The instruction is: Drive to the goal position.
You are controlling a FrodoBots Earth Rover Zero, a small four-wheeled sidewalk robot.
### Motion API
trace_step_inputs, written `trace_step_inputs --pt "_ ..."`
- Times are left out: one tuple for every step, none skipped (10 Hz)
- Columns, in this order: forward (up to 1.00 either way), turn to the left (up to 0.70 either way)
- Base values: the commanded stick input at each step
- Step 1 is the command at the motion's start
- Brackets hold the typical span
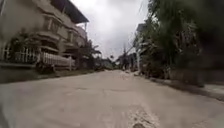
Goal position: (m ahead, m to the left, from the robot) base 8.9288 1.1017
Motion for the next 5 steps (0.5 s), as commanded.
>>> trace_step_inputs --pt "0.70 -0.09" --pt "0.70 0.06" --pt "0.70 0.07" --pt "0.70 0.07" --pt "0.70 0.07"
